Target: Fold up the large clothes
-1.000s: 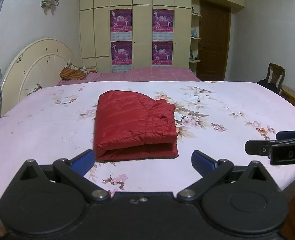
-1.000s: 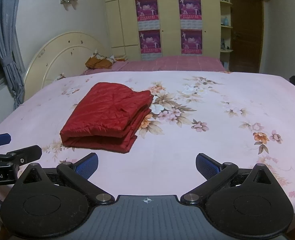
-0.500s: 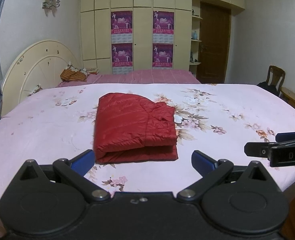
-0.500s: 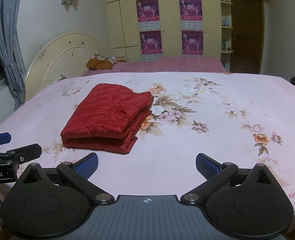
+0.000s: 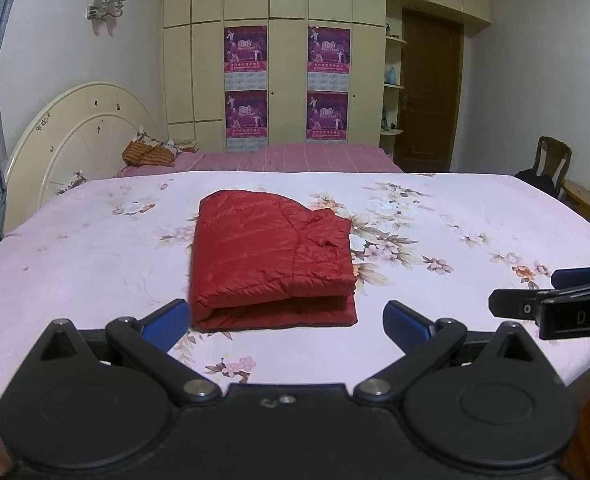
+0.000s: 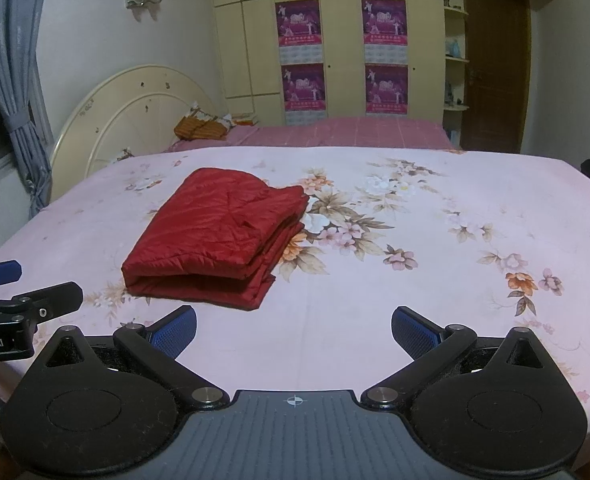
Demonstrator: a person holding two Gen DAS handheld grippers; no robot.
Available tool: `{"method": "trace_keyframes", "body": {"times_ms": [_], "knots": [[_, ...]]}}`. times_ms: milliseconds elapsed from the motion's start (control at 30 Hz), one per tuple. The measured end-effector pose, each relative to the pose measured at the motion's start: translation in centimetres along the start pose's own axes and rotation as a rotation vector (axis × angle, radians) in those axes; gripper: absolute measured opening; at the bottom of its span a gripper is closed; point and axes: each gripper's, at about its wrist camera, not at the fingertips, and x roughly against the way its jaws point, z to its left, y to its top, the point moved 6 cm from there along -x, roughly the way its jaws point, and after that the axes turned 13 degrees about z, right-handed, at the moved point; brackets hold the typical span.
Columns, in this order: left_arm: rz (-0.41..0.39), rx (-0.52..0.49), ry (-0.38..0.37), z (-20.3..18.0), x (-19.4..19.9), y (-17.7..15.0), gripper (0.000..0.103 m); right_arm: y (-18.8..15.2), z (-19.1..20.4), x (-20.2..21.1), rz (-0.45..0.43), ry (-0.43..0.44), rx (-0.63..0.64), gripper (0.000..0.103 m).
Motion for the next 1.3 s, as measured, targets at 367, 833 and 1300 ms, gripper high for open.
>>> {"method": "trace_keyframes", "body": {"times_ms": [367,833,1300], "knots": [[-0.009,0.003,0.004,0.2,0.1,0.1,0.103,0.0,0.0,0.0,0.001,0.004,-0.001,0.102],[-0.018,0.018,0.014,0.8,0.2,0.1,0.103,0.2,0.7,0.1,-0.001,0.004,0.004,0.102],[-0.011,0.036,0.006,1.3,-0.3,-0.2,0.103,0.3,1.0,-0.1,0.003,0.007,0.009,0.102]]}}
